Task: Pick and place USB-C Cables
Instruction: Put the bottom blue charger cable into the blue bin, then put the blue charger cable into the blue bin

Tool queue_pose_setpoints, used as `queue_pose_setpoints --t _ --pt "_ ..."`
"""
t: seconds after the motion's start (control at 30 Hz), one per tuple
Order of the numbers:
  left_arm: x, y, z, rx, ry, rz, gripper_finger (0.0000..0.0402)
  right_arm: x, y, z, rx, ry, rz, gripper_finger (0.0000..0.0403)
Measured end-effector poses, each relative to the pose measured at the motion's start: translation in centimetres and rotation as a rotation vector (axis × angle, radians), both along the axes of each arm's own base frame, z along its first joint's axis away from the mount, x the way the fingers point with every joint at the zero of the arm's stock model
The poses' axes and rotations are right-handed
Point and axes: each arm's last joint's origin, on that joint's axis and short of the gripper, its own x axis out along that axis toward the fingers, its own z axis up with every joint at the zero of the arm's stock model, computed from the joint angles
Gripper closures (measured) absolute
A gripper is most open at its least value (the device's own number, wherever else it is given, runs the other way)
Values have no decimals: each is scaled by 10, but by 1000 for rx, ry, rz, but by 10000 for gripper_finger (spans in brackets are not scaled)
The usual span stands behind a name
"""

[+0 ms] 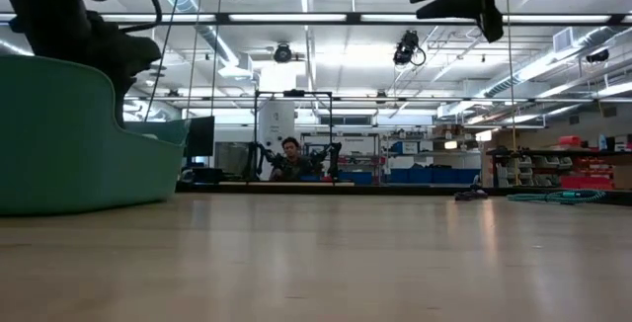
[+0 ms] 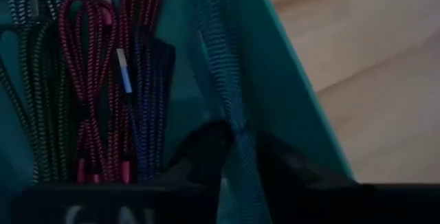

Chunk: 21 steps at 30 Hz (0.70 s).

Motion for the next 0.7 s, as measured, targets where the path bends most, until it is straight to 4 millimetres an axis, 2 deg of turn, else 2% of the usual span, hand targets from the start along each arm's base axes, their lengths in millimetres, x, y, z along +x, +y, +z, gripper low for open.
queue_pose_setpoints --t 0.2,0.4,0.57,0.7 --pt "-2 1 6 -54 54 -171 234 -7 -14 27 45 159 -72 302" --pt "-7 4 47 -27 -29 -201 195 -23 -37 44 235 365 -189 326" --pt "-6 8 94 140 -202 -252 201 -36 -67 29 413 601 -324 349" --pt "-3 11 125 328 -270 -295 214 -38 -91 9 443 787 -362 363"
